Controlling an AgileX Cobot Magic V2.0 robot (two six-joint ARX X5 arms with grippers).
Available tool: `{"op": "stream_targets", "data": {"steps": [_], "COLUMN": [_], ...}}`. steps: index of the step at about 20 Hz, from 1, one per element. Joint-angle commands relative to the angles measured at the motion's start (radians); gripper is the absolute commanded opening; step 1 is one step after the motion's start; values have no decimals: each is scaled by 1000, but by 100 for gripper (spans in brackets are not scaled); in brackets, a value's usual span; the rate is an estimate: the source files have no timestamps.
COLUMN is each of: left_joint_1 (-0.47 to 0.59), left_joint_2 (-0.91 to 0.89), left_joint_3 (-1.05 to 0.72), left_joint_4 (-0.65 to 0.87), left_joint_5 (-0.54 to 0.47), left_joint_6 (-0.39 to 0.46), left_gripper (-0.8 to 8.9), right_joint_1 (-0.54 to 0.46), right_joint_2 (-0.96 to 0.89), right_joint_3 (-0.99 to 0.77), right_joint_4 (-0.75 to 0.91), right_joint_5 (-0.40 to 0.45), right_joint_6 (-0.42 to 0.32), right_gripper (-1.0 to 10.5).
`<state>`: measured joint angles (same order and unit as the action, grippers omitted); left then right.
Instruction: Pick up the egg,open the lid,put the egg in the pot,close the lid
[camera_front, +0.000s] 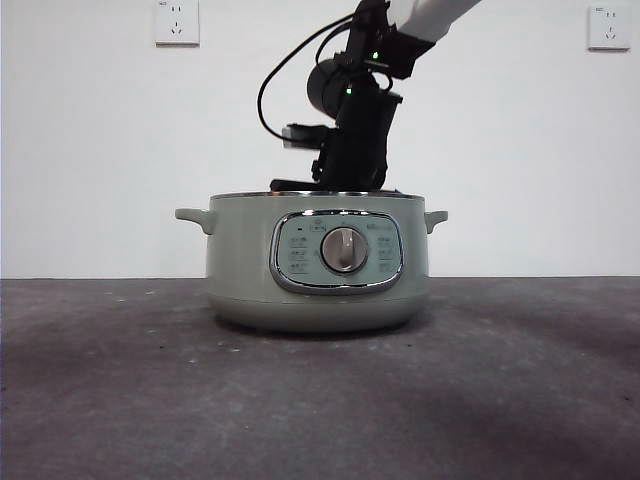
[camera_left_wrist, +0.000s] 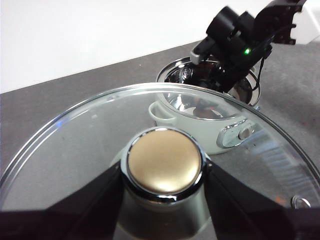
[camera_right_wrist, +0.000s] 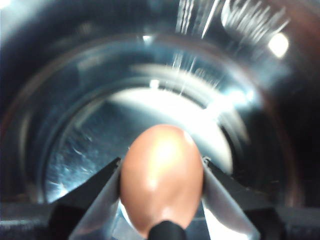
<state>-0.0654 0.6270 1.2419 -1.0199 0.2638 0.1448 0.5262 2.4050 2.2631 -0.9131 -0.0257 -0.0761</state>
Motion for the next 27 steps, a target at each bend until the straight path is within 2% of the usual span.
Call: {"op": "stream_targets", "data": {"steps": [1,4,5,7,8,12,17,21,27], "left_joint_1": [1,1,1,1,1,-1,-50,-109,-223], "left_joint_2": [-10,-10,-9,-8,-6,12,59,180,390], "left_joint_3": [11,11,11,11,11,11,11,11,11], "left_joint_4": [48,48,48,48,48,48,97,255,513], "left_joint_5": [5,5,5,5,5,5,6,81,80], "left_joint_6": [-10,-10,-10,-10,-10,-10,-10,-10,-10], "left_gripper": [-6,-6,-6,-6,-6,-6,-6,-6,-6], "right_joint_1": [5,4,5,5,5,5,5,5,5], "right_joint_2": [19,20,20,20,19,-30,-278,-547,-780], "right_joint_3": [4,4,4,4,5,18,18,18,8], "right_joint_4": [4,-12,-11,-11,-10,-8,-110,-294,-467], "right_joint_5": [1,0,0,0,0,0,-10,-11,-17], "right_joint_6": [-6,-6,-6,-3,-3,-3,6,20,18], "right_gripper": [-13,1,70,403,515,513,504,503,503]}}
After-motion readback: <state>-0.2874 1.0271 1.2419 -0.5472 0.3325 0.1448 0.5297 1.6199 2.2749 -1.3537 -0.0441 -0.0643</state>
